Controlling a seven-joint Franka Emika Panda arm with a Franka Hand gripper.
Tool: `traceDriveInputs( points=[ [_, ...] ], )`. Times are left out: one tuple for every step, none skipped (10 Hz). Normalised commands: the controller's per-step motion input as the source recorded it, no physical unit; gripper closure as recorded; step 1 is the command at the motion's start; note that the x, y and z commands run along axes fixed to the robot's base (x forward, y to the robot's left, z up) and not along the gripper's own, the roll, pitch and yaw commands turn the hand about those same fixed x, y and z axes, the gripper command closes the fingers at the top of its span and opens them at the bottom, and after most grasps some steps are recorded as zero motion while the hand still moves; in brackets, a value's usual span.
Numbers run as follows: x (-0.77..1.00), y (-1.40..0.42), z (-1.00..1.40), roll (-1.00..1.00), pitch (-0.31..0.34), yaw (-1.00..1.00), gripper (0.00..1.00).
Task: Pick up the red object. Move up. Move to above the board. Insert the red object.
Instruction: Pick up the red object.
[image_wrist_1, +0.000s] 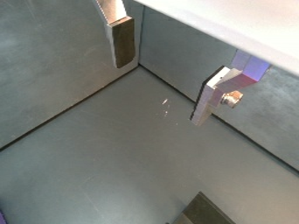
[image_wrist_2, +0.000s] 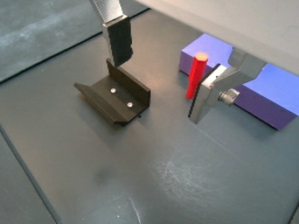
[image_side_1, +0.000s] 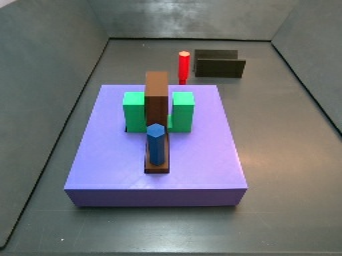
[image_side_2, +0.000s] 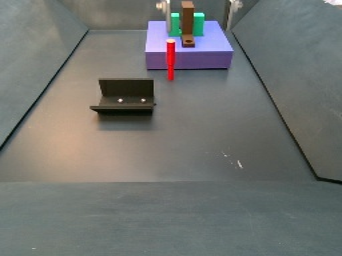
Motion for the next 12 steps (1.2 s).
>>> traceDriveInputs(
  points=[
    [0.1,-0.17,0.0,-0.01,0.003,0.0,0.0],
    [0.13,-0.41,-0.07,-0.03,0.006,0.0,0.0],
    [0.25,-0.62,-0.17,-0.16,0.041,-0.01,0.0],
    [0.29,-0.65,-0.18,-0.23,0.054,-0.05,0.0],
    [0.29,-0.64,-0.18,-0.24,0.054,-0.05,0.0],
    [0.32,-0.65,-0.19,-0.23,0.063,-0.04,0.0],
    [0.33,-0.64,-0.2,-0.23,0.07,-0.03,0.0],
    [0.28,-0.62,-0.18,-0.12,0.039,0.0,0.0],
    [0.25,-0.62,-0.16,0.0,0.026,-0.01,0.0],
    [0.23,-0.61,-0.2,0.0,0.011,-0.01,0.0],
    [0.12,-0.5,-0.24,0.0,0.0,0.0,0.0],
    [0.01,-0.41,-0.32,0.01,0.0,0.0,0.0]
  ],
)
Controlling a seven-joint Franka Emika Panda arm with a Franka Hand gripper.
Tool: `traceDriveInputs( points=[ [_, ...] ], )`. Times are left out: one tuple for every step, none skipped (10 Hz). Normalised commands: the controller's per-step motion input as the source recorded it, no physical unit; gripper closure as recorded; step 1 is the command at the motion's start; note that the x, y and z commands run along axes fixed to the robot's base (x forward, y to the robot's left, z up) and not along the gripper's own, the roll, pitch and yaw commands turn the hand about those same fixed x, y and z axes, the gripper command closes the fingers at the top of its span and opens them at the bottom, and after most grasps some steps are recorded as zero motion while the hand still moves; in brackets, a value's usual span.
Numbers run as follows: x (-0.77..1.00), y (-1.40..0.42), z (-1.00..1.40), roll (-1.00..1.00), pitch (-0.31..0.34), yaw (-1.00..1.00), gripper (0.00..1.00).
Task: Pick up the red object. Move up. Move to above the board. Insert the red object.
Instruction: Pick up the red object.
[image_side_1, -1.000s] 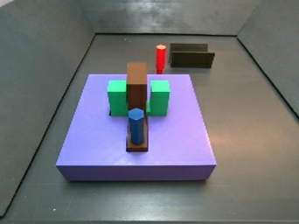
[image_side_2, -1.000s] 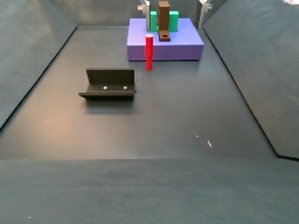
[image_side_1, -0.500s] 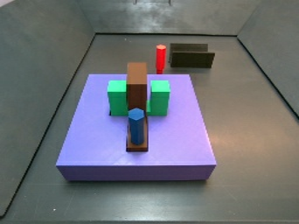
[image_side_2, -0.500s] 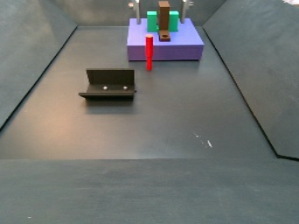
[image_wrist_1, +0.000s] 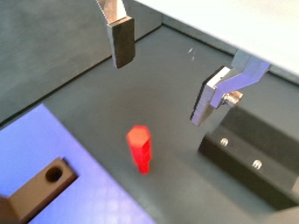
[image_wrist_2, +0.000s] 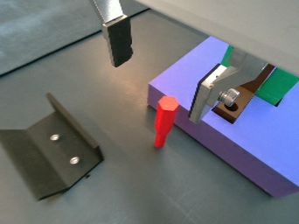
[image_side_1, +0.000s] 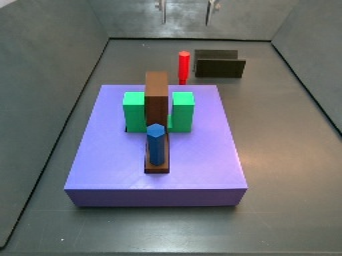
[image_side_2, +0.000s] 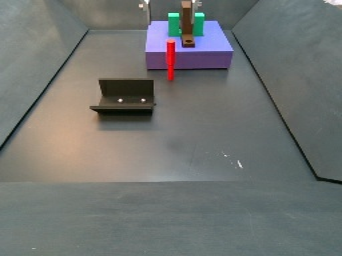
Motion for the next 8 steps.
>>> traceDriveInputs(
  points=[
    [-0.01,-0.25,-0.45,0.01,-0.02,0.0,0.0],
    [-0.06,-0.12,-0.47,0.02,-0.026,0.03,0.0],
    [-0.02,-0.09,-0.46,0.13,-0.044,0.07,0.0],
    [0.0,-0.15,-0.44,0.18,-0.027,0.07,0.0],
    [0.11,-0.22,-0.39,0.19,-0.016,0.05,0.0],
    [0.06,-0.29,-0.33,0.2,-0.034,0.05,0.0],
    [0.01,-0.22,-0.29,0.18,-0.02,0.03,0.0],
    [0.06,-0.16,-0.25,0.16,-0.01,0.01,0.0]
  ],
)
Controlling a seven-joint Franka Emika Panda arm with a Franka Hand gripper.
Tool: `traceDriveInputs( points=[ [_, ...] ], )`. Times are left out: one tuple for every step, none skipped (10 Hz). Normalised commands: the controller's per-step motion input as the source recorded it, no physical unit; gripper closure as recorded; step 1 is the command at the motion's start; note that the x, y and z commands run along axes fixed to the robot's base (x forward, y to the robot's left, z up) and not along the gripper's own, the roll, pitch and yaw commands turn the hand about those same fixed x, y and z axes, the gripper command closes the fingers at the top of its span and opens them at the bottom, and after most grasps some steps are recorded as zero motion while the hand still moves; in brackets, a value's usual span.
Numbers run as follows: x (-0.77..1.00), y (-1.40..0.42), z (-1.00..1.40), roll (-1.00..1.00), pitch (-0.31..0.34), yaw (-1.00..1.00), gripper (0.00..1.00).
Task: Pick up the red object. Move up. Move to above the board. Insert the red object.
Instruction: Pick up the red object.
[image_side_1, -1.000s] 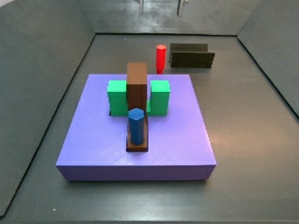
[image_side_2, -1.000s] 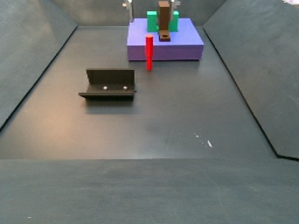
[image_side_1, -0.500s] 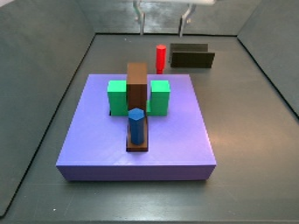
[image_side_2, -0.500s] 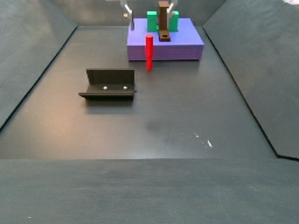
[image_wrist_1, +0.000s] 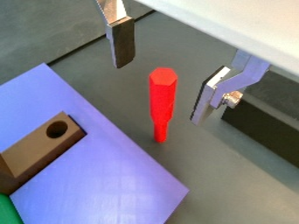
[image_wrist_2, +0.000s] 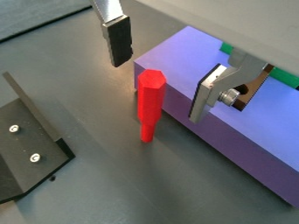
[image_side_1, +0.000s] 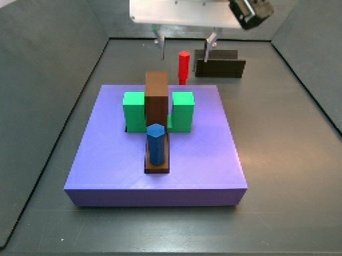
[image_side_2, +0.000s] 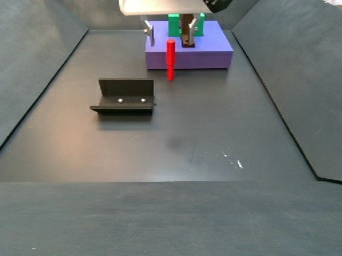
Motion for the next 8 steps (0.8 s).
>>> traceDriveInputs(
  points=[
    [0.15,0.0,-0.21,0.16,0.0,0.0,0.0],
    [0.04,0.0,-0.25,0.16,0.0,0.0,0.0],
    [0.0,0.0,-0.23,0.19,0.0,0.03,0.0],
    [0.0,0.0,-0.24,0.2,-0.017,0.09,0.0],
    [0.0,0.0,-0.23,0.22,-0.02,0.07,0.0],
    [0.0,0.0,-0.2,0.22,0.0,0.07,0.0],
    [-0.02,0.0,-0.17,0.16,0.0,0.02,0.0],
    [0.0,0.0,-0.05,0.12,0.0,0.0,0.0]
  ],
)
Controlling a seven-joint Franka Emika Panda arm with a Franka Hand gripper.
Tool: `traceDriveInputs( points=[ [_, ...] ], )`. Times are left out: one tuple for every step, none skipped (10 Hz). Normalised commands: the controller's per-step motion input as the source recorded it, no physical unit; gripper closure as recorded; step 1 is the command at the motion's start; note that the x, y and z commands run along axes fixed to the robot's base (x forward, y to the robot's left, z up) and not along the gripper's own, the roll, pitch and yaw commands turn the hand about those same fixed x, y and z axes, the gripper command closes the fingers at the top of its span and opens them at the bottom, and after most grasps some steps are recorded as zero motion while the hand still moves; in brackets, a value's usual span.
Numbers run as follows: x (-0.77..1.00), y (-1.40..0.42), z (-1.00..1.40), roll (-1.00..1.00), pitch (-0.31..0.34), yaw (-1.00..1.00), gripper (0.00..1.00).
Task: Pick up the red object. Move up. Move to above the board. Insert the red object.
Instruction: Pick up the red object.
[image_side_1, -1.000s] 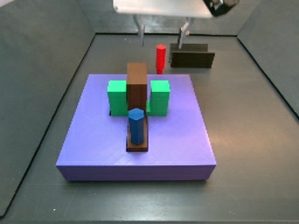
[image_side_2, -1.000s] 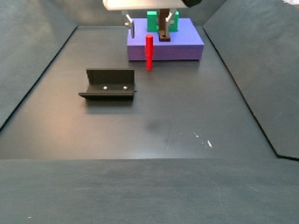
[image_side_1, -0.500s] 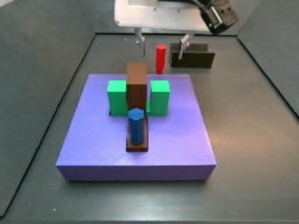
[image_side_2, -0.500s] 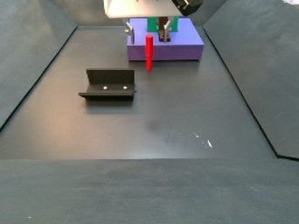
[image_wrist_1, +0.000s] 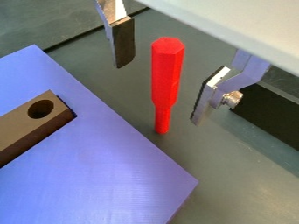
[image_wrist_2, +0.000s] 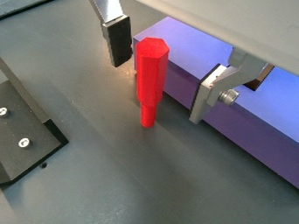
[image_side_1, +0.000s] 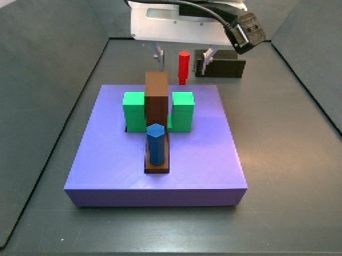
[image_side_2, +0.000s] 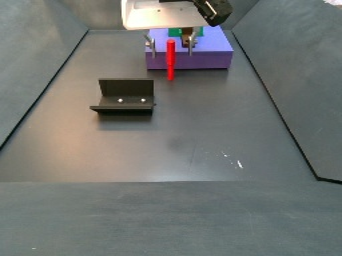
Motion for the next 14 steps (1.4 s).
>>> traceDriveInputs(
  points=[
    [0.0,0.04,0.0,0.05,0.033,-0.02,0.0],
    [-0.04,0.07,0.0,0.0,0.004,-0.08,0.0],
    [0.0,0.02,0.0,0.0,0.0,-0.11,0.0],
    [0.0,0.0,0.0,0.0,0.0,-0.04,0.0],
    [0.0,0.02,0.0,0.0,0.0,-0.03,0.0],
    [0.0,0.0,0.0,0.0,0.0,-0.01,0.0],
    [0.01,0.05,0.0,0.0,0.006,-0.12,0.0],
    [0.0,0.0,0.0,0.0,0.0,0.0,0.0],
    [0.0,0.0,0.0,0.0,0.0,0.0,1.0],
    [0.0,0.0,0.0,0.0,0.0,0.0,1.0],
    [0.0,0.0,0.0,0.0,0.0,0.0,1.0],
    [0.0,0.0,0.0,0.0,0.0,0.0,1.0],
    [0.0,0.0,0.0,0.0,0.0,0.0,1.0],
    [0.0,0.0,0.0,0.0,0.0,0.0,1.0]
  ],
)
